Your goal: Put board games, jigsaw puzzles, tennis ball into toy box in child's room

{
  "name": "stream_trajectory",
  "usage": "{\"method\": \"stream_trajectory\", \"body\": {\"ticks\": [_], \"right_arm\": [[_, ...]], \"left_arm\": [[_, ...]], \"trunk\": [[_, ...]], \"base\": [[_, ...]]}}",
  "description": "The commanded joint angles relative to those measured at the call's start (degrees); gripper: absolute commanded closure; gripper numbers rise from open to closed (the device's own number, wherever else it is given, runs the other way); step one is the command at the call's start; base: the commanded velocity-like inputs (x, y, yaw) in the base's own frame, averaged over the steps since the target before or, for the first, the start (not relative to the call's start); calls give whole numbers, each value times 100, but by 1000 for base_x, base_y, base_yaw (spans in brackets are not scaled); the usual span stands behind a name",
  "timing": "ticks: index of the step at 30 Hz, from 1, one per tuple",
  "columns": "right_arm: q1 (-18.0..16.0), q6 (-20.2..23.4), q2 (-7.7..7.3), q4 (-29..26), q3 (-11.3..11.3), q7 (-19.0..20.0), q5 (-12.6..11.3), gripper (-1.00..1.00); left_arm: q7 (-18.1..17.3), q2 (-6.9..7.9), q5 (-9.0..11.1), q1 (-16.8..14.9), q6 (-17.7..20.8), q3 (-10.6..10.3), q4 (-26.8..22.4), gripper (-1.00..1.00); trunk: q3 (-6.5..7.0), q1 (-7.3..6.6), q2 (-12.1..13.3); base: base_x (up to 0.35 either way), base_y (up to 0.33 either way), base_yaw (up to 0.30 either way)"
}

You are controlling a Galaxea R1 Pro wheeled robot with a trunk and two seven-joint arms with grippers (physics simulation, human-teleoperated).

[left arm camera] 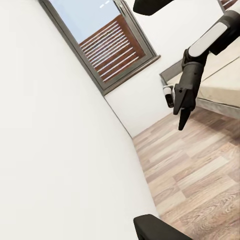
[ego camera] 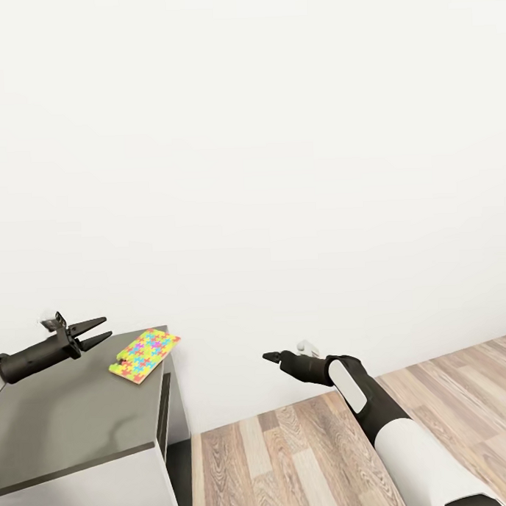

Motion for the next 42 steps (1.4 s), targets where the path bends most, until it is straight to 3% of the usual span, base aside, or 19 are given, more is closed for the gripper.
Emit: {"method": "stream_trajectory", "body": {"ticks": [1,7,11,14,21,42], "right_arm": [[-4,18,3,-2,-3,-4,4,-100],[-16,51,21,52,-11,-46,1,-100],[-82,91,115,179,28,-94,-7,-100],[-346,183,249,699,66,-219,-9,-100],[-721,223,395,1599,88,-296,-1,-100],[-788,236,393,1682,106,-197,-4,-100]], "left_arm": [[-16,0,-4,-3,60,8,0,-100],[-20,0,-4,-3,60,8,0,-100],[-22,0,-4,-3,60,8,0,-100],[-23,5,-4,-3,60,8,0,-100],[-23,4,-4,-3,60,8,0,-100],[-15,0,-13,-3,60,8,0,-100]], "trunk": [[-6,0,-3],[-6,0,-3],[-6,0,-3],[-6,0,-3],[-6,0,-3],[-6,0,-3]], "base": [[0,0,0],[0,25,0],[0,14,0],[0,5,0],[0,1,0],[0,-97,0]]}}
